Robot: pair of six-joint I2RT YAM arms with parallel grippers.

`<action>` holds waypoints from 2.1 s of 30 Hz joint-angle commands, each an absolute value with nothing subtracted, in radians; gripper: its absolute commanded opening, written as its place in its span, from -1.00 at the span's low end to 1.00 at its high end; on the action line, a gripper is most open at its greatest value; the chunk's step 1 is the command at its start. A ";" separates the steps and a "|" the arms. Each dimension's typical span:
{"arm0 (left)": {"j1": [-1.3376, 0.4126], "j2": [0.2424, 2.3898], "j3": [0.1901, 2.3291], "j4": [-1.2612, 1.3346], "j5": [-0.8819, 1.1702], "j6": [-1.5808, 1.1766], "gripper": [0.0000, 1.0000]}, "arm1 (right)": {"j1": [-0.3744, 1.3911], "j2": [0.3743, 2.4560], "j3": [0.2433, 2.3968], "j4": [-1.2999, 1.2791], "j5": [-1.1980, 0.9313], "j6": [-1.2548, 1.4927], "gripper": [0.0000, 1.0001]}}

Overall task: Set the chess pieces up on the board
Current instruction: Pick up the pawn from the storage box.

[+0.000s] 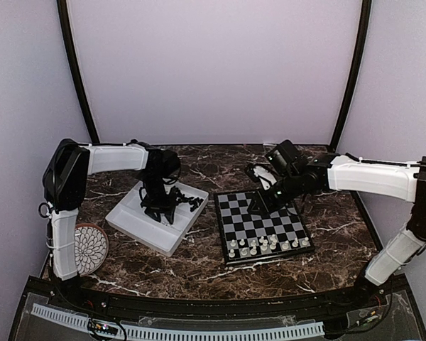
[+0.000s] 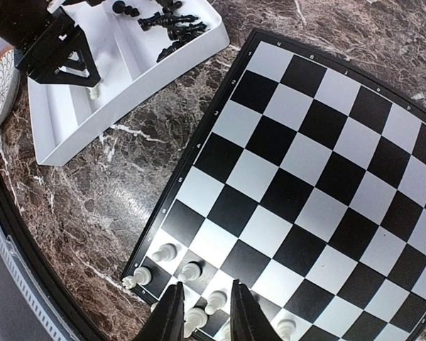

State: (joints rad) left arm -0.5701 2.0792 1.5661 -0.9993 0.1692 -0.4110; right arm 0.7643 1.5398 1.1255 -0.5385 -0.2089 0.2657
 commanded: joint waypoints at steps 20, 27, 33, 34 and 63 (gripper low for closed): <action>-0.569 2.065 1.689 -1.124 0.181 -0.398 -0.57 | 0.735 1.547 1.141 -0.503 -0.265 0.241 -0.52; -0.593 2.053 1.597 -1.113 0.274 -0.368 -0.22 | 0.735 1.525 1.120 -0.498 -0.267 0.250 -0.52; -0.617 2.095 1.580 -1.109 0.223 -0.352 -0.20 | 0.734 1.510 1.111 -0.499 -0.275 0.257 -0.51; -0.620 2.103 1.578 -1.109 0.218 -0.349 -0.21 | 0.735 1.507 1.111 -0.502 -0.276 0.256 -0.51; -0.697 2.049 1.640 -1.149 0.031 -0.379 -0.81 | 0.738 1.392 1.052 -0.509 -0.258 0.311 -0.51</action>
State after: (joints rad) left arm -0.6998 2.1139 1.5921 -1.1114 0.0658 -0.3660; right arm 0.7395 1.4311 1.0576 -0.5179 -0.2653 0.2928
